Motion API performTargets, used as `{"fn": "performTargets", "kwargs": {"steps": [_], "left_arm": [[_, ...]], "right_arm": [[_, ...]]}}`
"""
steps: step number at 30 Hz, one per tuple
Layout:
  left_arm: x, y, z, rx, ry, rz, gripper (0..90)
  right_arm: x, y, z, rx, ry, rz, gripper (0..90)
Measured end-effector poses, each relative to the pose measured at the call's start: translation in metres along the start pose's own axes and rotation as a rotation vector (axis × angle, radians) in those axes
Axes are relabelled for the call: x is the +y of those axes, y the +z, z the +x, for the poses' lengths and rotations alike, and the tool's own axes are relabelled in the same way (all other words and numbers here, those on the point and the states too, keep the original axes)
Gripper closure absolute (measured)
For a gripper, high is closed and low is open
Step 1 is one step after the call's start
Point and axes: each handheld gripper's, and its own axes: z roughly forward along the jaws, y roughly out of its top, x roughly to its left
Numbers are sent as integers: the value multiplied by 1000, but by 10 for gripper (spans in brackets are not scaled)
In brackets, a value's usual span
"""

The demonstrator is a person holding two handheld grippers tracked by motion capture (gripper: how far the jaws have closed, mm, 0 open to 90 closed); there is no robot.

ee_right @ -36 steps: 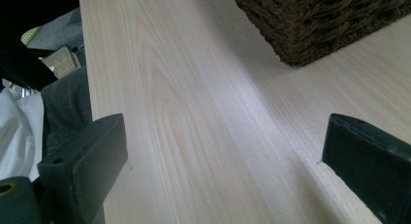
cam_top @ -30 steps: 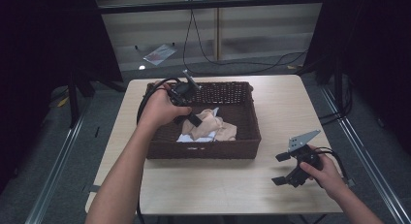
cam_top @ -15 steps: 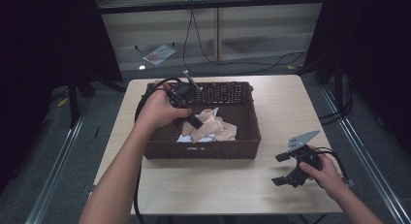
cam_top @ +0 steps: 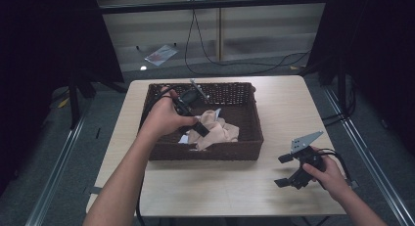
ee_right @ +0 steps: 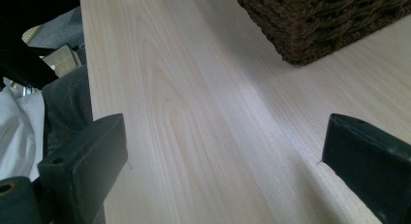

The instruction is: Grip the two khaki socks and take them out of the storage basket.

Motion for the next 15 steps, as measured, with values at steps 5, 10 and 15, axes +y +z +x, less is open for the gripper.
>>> {"fn": "performTargets", "kwargs": {"steps": [5,10,15], "left_arm": [[-3,8,-3,3,9,8,842],[-7,16,-4,-5,13,15,842],[-9,24,-6,-14,17,24,840]], "right_arm": [[0,0,0,0,1,1,17],[0,0,0,-1,1,1,16],[0,0,0,-1,0,1,16]]}}
